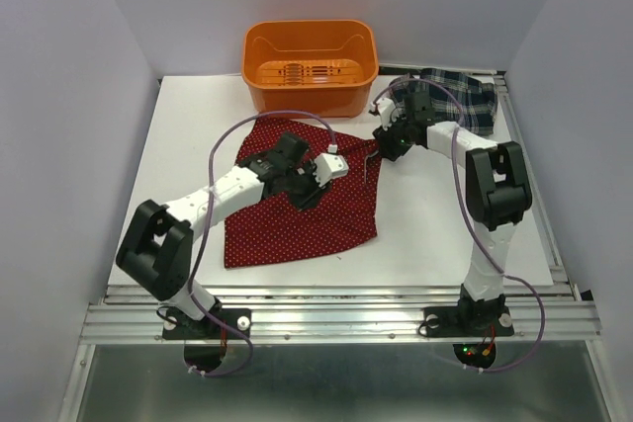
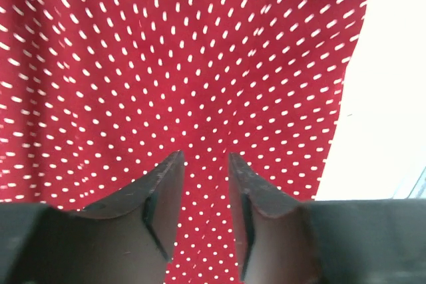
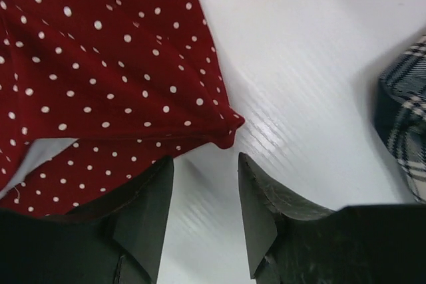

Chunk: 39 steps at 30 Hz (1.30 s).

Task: Fold and stack the skirts
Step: Flatten the skirt out

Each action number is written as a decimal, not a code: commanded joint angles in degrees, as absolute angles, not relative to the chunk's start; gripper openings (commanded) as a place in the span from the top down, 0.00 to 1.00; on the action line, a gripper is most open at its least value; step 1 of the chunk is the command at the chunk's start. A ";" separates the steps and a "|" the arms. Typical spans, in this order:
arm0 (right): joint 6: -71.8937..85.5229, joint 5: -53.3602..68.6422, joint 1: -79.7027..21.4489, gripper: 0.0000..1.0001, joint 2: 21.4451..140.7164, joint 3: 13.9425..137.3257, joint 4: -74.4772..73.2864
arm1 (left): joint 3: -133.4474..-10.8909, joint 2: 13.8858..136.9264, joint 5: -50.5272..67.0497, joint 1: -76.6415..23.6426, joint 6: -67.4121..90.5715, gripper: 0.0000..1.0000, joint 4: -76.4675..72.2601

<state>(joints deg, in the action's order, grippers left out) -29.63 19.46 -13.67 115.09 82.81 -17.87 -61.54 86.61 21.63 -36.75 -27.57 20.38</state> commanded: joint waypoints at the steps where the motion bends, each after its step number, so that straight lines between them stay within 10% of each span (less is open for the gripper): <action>1: -37.00 26.36 -13.18 0.51 118.02 88.32 -18.45 | -61.44 93.23 17.14 -34.73 -27.16 0.59 23.20; 9: -39.21 26.71 -13.18 0.98 118.13 85.53 -21.80 | -61.44 99.92 16.44 -25.94 -29.70 0.75 27.33; 20: -21.90 46.46 -17.13 0.99 103.46 68.92 -29.09 | -64.33 101.61 6.14 -13.19 -42.09 0.75 26.37; 28: -14.58 38.78 -17.75 0.51 93.09 68.20 -27.34 | -65.67 77.65 22.50 -19.23 -54.47 0.47 38.82; 39: -24.52 29.71 -18.90 0.48 95.45 70.14 -31.38 | -48.61 67.41 15.91 -48.68 -51.77 0.40 41.14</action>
